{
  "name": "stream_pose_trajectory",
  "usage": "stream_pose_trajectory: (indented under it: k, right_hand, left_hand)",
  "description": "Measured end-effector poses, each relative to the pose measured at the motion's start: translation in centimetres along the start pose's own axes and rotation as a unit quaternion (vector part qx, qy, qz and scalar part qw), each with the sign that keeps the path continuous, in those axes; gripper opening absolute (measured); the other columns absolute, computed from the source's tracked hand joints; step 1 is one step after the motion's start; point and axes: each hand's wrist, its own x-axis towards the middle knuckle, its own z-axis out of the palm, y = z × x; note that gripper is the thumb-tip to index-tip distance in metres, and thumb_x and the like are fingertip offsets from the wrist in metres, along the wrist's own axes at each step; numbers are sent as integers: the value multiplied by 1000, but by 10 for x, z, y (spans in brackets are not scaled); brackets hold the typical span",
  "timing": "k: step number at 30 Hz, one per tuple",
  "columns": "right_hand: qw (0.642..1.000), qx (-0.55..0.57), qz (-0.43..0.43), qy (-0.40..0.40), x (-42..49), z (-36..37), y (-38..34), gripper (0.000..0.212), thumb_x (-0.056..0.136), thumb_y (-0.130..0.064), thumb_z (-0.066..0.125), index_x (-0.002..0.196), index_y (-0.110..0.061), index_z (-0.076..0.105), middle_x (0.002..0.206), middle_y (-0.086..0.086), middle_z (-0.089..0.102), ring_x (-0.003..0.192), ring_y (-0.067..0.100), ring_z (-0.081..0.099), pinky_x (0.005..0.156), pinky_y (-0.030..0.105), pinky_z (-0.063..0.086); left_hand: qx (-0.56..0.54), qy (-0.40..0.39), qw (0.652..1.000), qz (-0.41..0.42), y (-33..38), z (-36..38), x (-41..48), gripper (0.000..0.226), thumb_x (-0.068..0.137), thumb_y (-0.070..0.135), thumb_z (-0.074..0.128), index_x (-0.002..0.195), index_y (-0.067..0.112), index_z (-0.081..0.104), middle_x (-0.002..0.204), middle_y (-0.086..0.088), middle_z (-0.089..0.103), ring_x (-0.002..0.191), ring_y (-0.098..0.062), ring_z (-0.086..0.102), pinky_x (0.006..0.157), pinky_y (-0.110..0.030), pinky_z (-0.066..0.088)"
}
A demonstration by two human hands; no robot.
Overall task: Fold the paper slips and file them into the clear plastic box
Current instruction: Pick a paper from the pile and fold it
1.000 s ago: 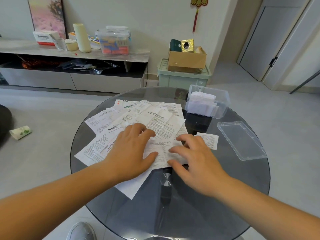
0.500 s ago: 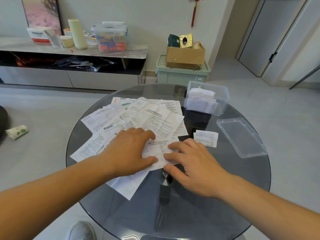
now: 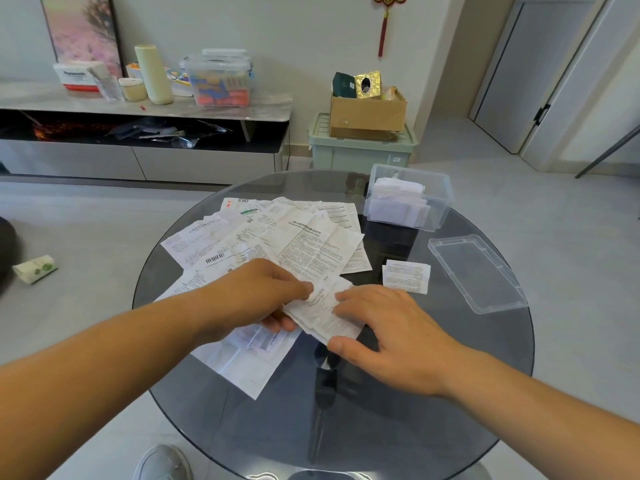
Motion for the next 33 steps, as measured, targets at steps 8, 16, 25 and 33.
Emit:
stream_pose_trajectory:
  k: [8, 16, 25, 33]
  right_hand:
    - [997, 69, 37, 25, -6, -9, -13, 66, 84, -73, 51, 139, -36, 46, 112, -29, 46, 111, -3, 42, 96, 20, 38]
    - [980, 129, 107, 111, 9, -5, -3, 17, 98, -47, 53, 111, -37, 58, 89, -20, 63, 76, 1, 59, 63, 16, 47]
    - [986, 12, 92, 142, 19, 12, 15, 36, 90, -44, 67, 124, -31, 61, 119, -10, 47, 114, 12, 44, 87, 33, 48]
    - [987, -53, 48, 143, 17, 19, 18, 24, 96, -45, 58, 105, -31, 75, 114, -9, 56, 106, 18, 43, 89, 36, 43]
  left_hand:
    - [-220, -5, 970, -101, 1, -1, -4, 42, 98, 31, 62, 111, -8, 69, 104, -27, 72, 74, -26, 74, 60, -29, 60]
    - [-318, -16, 941, -119, 12, 1, -5, 48, 103, 38, 52, 113, -8, 62, 99, -29, 72, 83, -34, 75, 74, -39, 63]
    - [321, 67, 898, 293, -13, 16, -7, 34, 98, 54, 45, 119, 35, 64, 116, 20, 59, 108, -2, 54, 93, -23, 47]
    - [481, -11, 829, 285, -20, 23, -9, 56, 97, 59, 27, 139, 31, 55, 152, 9, 41, 134, -11, 39, 111, -30, 33]
